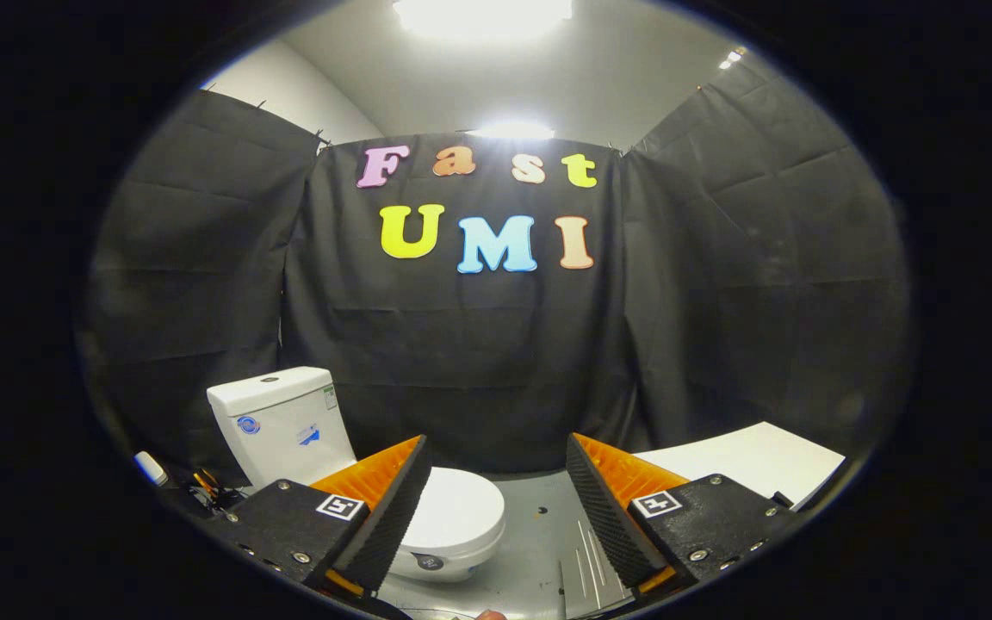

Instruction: Open the toilet lid.

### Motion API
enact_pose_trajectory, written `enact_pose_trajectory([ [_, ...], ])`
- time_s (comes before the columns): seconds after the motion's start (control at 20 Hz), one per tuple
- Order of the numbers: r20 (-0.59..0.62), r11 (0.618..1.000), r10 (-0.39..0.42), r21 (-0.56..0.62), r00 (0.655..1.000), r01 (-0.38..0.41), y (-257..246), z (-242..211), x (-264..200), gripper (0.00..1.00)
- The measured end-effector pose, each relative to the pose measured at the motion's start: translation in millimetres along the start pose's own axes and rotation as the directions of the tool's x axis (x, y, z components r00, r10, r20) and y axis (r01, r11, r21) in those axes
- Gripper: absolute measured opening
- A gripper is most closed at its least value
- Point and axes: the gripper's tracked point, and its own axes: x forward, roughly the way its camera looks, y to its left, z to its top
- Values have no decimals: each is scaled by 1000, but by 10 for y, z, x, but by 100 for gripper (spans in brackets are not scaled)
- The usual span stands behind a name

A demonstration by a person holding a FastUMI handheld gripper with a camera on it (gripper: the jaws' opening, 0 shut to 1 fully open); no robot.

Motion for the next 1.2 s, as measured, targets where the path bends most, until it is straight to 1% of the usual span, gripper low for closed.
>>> enact_pose_trajectory([
  [0.15, -40, 999, 4, 32, 999, -3, 34, -220, 75, 97],
  [0.3, -62, 992, 42, 121, 997, -34, 132, -420, 138, 97],
  [0.4, -88, 987, 60, 157, 994, -46, 181, -596, 208, 97],
  [0.6, -137, 985, 57, 172, 989, -34, 214, -937, 305, 96],
  [0.7, -171, 983, 47, 185, 984, -15, 227, -1145, 365, 96],
  [0.8, -219, 982, 39, 189, 975, 3, 256, -1406, 406, 96],
  [0.9, -263, 981, 56, 195, 963, -4, 355, -1627, 419, 96],
  [1.05, -297, 975, 91, 221, 951, -24, 533, -1835, 487, 96],
  [1.15, -353, 979, 76, 202, 933, -3, 571, -2123, 508, 96],
  [1.2, -373, 981, 79, 196, 924, -5, 627, -2246, 491, 96],
])
